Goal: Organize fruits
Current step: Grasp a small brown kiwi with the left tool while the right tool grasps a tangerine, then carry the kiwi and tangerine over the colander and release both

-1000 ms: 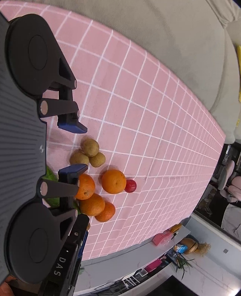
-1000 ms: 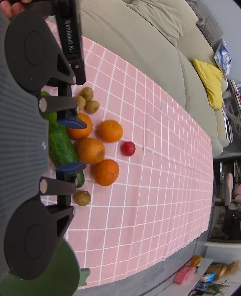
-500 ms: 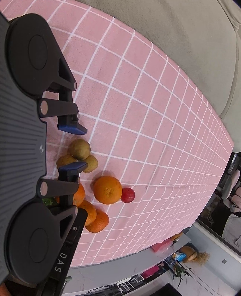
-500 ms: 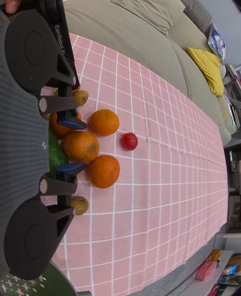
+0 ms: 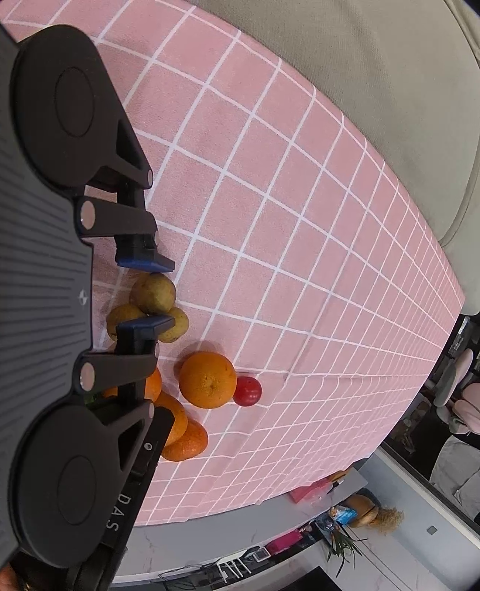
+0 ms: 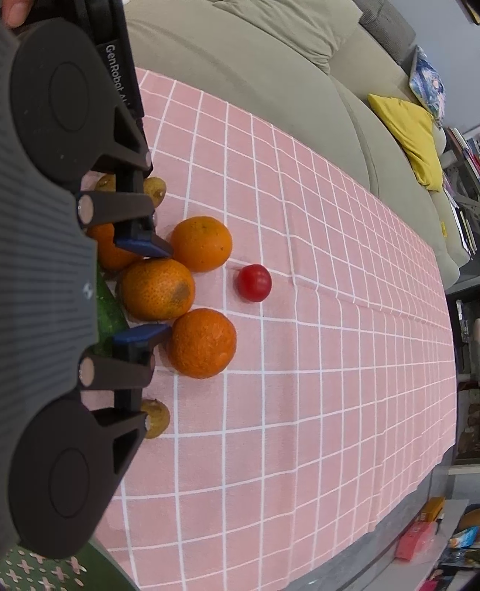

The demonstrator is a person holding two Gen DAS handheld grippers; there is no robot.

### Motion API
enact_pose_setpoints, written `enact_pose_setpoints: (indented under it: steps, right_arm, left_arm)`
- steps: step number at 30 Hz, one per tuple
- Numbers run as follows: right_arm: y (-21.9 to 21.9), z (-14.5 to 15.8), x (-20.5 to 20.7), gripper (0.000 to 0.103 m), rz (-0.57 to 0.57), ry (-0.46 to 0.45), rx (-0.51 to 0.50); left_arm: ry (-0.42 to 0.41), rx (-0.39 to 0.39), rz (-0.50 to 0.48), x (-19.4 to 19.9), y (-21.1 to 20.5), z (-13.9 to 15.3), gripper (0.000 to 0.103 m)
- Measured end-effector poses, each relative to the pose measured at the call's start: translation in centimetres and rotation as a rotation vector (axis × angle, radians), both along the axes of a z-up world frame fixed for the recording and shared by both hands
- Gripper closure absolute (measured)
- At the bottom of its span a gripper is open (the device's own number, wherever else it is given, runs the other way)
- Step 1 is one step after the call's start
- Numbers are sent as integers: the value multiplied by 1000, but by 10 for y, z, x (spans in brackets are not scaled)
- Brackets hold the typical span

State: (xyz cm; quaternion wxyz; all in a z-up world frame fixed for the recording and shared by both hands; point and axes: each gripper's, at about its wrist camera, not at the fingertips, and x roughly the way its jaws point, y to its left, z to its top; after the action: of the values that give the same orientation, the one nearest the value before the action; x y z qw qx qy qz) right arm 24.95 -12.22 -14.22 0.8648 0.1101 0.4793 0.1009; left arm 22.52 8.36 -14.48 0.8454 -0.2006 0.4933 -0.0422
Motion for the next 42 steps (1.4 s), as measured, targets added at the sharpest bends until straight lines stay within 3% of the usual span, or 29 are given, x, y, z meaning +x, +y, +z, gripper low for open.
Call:
enact_pose_setpoints:
  steps: [6, 16, 22, 29, 36, 42]
  right_arm:
    - [-2, 12, -8, 68, 9, -30, -1]
    - [-13, 64, -47, 70, 39, -109, 67]
    - [-49, 92, -87, 70, 16, -138, 106]
    - [-112, 109, -138, 70, -42, -157, 70]
    - [-158, 101, -167, 70, -107, -125, 20]
    - [-173, 84, -169, 70, -96, -79, -46]
  left_arm:
    - [-15, -9, 27, -7, 2, 14, 76]
    - [-76, -67, -11, -36, -6, 59, 76]
    - [-123, -82, -118, -56, -40, 89, 76]
    - [-194, -79, -336, -69, -105, 117, 76]
    - [-169, -64, -518, -72, -172, 104, 76]
    - [-102, -40, -598, -64, -209, 73, 76]
